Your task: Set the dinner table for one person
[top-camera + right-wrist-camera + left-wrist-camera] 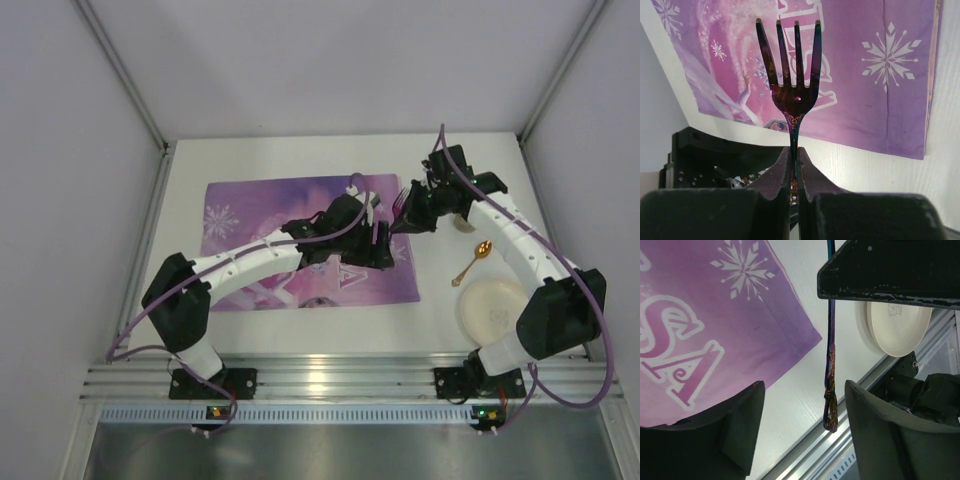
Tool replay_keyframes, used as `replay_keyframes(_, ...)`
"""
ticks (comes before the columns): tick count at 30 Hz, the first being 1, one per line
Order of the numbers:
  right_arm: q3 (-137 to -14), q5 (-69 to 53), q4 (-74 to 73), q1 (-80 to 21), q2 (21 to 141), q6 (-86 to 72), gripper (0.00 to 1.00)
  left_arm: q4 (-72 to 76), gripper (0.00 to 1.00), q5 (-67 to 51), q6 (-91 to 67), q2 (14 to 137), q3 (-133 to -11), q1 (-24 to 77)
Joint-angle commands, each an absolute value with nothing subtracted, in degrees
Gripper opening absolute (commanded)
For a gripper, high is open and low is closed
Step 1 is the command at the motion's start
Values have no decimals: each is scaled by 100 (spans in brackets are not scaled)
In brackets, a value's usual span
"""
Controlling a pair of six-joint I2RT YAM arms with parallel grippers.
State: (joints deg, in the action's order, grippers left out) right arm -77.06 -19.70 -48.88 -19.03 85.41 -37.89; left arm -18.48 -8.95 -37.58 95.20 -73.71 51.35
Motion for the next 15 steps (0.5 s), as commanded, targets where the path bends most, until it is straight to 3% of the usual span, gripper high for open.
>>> replay_keyframes(1,-7945,-2153,-4843,-1969,8271,-3894,0,-1336,67,-1098,-3937,9571,-7541,5238)
replay_keyframes(2,-7937,-2162,-4843,-1977,8262,-3902,0,-1301,52,-1125,-3964,9615,-7541,5238)
replay_keyframes(4,-7910,-2206,-4834,-1978,8262,-3911,0,-1248,35,-1186,-4034,9659,-7559,5247)
replay_keyframes(6,-7893,-2224,-4808,-1978,8262,-3911,0,-1239,9,-1178,-4069,9703,-7594,5247)
replay_keyframes(7,-7893,-2241,-4816,-1978,8253,-3902,0,-1222,0,-1152,-4078,9703,-7602,5247)
replay_keyframes(13,-7892,-2312,-4790,-1978,8244,-3832,0,-1562,0,-1003,-3973,9642,-7576,5230)
replay_keyframes(15,-7954,-2285,-4825,-1978,8227,-3753,17,-1853,0,-748,-3850,9537,-7541,5168)
